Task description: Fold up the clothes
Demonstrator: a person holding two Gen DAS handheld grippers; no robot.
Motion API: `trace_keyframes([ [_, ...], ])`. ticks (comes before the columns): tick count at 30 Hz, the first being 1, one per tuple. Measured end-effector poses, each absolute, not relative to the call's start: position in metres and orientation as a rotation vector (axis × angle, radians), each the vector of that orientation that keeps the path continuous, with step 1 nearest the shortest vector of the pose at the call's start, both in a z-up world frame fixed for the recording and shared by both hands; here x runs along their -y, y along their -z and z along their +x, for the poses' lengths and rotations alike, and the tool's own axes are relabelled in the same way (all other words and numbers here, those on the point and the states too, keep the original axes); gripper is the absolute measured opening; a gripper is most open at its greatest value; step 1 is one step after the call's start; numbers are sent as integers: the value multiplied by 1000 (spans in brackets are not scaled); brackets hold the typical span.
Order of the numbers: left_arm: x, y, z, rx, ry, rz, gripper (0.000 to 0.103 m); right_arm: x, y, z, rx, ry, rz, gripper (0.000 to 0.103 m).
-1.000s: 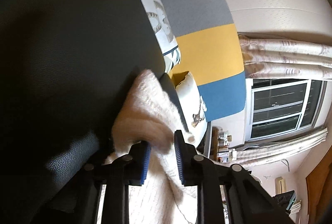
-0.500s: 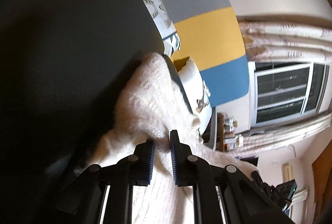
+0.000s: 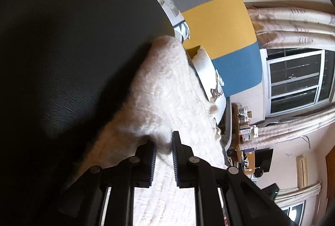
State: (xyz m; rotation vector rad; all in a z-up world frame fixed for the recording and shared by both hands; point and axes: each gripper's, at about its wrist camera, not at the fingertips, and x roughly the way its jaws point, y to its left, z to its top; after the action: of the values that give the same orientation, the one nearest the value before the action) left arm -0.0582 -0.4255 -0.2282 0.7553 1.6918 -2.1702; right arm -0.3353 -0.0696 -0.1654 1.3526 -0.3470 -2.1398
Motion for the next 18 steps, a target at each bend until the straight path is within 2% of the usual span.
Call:
trace_keyframes([
  [8,403,222,-76,-1522,2262,869,12,59,193,-335,323,2158,1404,11],
  [13,407,225,-67,-1663,2245,812,22,46,204,-332,333,2207,1396,11],
  [16,410,227,-57,-1736,2234,783,23,41,194,-327,348,2222,1334,12],
  [18,412,227,-50,-1785,2225,762,27,37,202,-331,395,2166,1404,23],
])
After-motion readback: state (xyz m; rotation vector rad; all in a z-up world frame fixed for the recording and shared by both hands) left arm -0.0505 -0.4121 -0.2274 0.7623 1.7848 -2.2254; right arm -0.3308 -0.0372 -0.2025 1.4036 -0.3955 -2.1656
